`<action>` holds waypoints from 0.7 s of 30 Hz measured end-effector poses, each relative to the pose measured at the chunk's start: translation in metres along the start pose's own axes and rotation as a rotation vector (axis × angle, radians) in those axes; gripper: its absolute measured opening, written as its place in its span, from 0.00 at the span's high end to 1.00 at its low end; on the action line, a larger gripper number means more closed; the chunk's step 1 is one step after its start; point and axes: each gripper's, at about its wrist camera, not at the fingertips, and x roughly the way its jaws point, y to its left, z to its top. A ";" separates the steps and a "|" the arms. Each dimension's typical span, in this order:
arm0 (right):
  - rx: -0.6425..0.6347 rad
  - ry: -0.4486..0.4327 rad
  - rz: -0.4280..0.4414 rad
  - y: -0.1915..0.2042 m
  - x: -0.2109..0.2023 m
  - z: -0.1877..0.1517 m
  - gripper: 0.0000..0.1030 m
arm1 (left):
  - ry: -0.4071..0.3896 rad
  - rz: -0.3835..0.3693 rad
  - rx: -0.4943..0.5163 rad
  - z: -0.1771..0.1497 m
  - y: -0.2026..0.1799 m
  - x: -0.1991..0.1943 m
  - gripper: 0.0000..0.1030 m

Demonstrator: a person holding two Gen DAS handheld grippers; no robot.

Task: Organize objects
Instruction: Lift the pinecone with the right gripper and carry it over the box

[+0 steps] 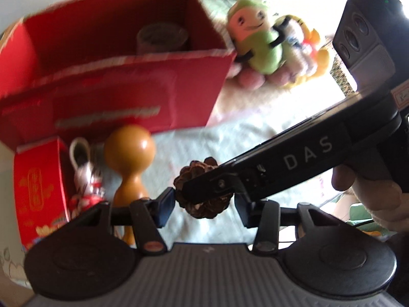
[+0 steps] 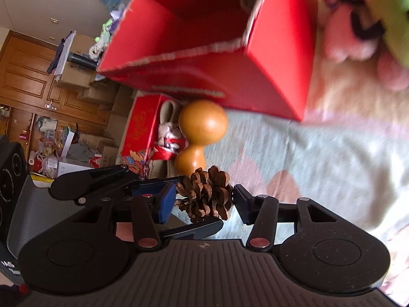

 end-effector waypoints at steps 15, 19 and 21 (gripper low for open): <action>-0.021 -0.246 -0.060 0.047 -0.044 0.032 0.49 | -0.201 -0.118 0.166 0.073 0.014 -0.057 0.54; -0.057 -0.294 -0.119 0.068 -0.040 0.055 0.50 | -0.231 -0.145 0.192 0.094 0.035 -0.060 0.54; -0.072 -0.301 -0.154 0.076 -0.032 0.069 0.51 | -0.227 -0.158 0.190 0.104 0.048 -0.059 0.54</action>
